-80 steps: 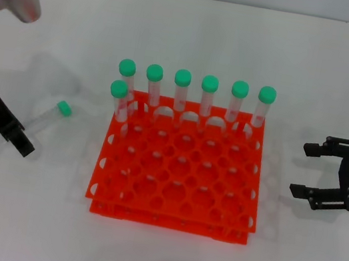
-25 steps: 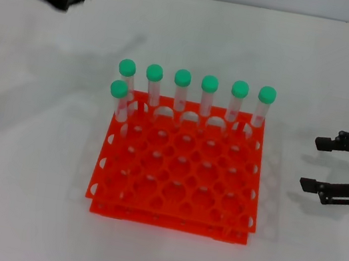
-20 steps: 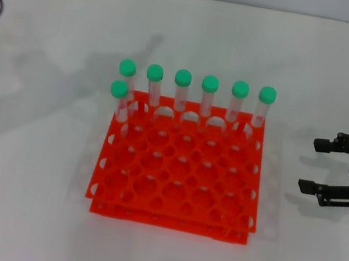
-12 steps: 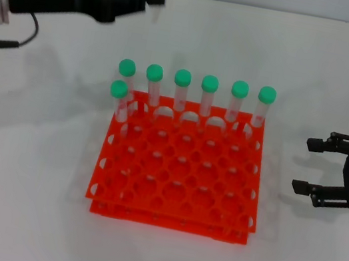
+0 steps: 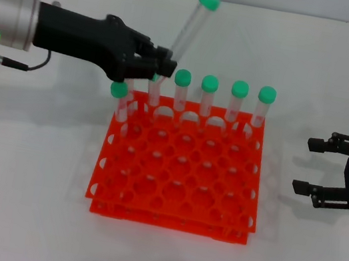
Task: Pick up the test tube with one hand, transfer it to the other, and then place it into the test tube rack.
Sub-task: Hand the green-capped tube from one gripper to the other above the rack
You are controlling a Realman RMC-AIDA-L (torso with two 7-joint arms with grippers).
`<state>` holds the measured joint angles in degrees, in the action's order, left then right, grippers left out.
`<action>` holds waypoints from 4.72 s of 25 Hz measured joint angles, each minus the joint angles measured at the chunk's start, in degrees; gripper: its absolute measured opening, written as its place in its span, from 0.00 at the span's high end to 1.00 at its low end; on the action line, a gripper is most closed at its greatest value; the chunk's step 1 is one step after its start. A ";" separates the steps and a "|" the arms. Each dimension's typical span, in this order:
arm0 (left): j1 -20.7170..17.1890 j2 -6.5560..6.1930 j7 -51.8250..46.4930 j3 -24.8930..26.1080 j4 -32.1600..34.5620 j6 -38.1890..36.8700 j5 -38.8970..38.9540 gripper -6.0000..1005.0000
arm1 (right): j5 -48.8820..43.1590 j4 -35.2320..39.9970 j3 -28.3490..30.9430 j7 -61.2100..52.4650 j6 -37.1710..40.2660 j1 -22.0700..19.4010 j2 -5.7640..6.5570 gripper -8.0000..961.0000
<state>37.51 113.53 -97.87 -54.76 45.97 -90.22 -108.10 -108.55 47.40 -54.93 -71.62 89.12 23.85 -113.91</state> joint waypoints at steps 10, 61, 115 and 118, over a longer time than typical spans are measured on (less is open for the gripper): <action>3.73 1.42 1.02 -7.10 0.51 -0.39 -5.29 0.80 | 0.10 -0.15 1.91 0.08 1.90 -0.36 0.14 0.20; -0.98 5.26 16.71 -7.56 0.32 2.18 -4.56 0.79 | 23.88 -38.04 6.00 20.14 8.30 5.81 -2.17 0.21; 2.13 5.64 17.46 -8.23 -1.76 4.35 -4.58 0.79 | 29.19 -49.41 6.50 29.51 7.76 13.08 -2.28 0.30; 2.20 5.64 17.55 -8.28 -1.76 4.35 -4.58 0.79 | 29.20 -49.45 6.51 29.51 7.57 13.19 -2.28 0.41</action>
<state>39.71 119.17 -80.32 -63.04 44.22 -85.87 -112.68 -79.35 -2.05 -48.42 -42.11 96.68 37.04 -116.19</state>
